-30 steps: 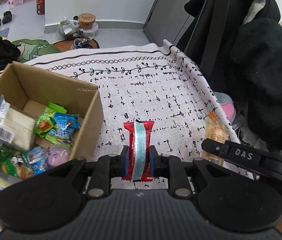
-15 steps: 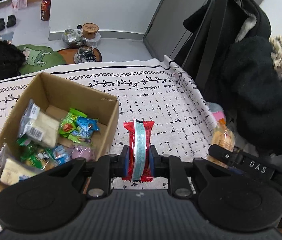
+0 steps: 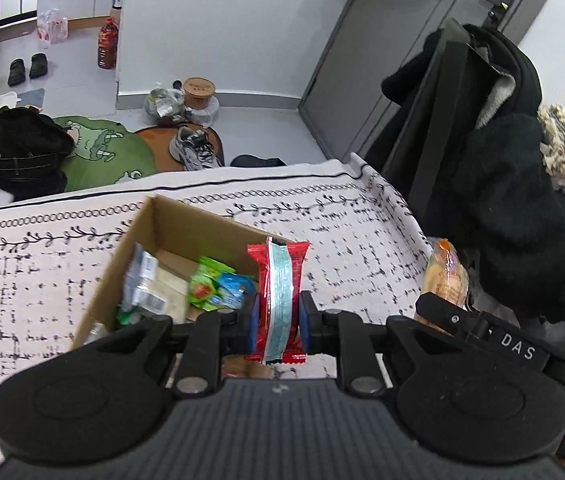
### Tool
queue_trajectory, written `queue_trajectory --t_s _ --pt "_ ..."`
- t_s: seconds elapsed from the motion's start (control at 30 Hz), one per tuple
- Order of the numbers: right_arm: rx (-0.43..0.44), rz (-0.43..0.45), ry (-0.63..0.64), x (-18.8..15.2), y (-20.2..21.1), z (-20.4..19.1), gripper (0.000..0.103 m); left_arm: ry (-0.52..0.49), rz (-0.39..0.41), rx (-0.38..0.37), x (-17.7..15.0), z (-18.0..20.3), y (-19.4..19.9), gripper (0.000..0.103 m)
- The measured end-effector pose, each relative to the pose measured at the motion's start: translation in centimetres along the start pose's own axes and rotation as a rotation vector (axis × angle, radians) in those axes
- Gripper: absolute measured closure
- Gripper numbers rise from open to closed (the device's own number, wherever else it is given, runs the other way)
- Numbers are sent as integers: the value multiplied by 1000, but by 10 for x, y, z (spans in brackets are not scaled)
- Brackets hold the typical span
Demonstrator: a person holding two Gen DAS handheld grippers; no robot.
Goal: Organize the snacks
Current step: 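Carry the candy bar and cracker pack over the box with both tools, then open both tools to drop the candy bar and cracker pack into the box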
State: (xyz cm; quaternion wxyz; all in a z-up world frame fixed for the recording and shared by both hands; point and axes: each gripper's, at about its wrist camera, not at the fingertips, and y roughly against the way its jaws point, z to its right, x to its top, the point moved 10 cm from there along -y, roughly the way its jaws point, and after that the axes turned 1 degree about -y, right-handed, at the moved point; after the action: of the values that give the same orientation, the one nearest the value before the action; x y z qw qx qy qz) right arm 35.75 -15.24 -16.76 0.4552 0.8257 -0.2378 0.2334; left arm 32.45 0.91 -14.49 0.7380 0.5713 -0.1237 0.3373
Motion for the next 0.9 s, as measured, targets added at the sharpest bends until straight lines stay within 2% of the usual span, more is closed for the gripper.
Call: queue_trajectory --t_s 0.37,0.63,0.73,0.77,0.8,0.9 --pt "62 -58 68 -15 -29 -48 68 43 1 38 6 -46 -3 84" --pt "97 -127 56 -34 -54 -70 68 69 -22 35 6 -68 -17 84" --pt "138 -145 59 -40 -59 -79 61 73 -31 35 5 -75 -21 84" --pt "140 -149 52 -41 -60 -79 49 75 -33 34 5 -76 -23 84" --pt "136 -147 45 -40 -60 -77 46 79 -35 33 4 -77 -24 84" --pt "115 -135 35 -36 -58 -70 46 85 -45 32 4 -82 -31 84"
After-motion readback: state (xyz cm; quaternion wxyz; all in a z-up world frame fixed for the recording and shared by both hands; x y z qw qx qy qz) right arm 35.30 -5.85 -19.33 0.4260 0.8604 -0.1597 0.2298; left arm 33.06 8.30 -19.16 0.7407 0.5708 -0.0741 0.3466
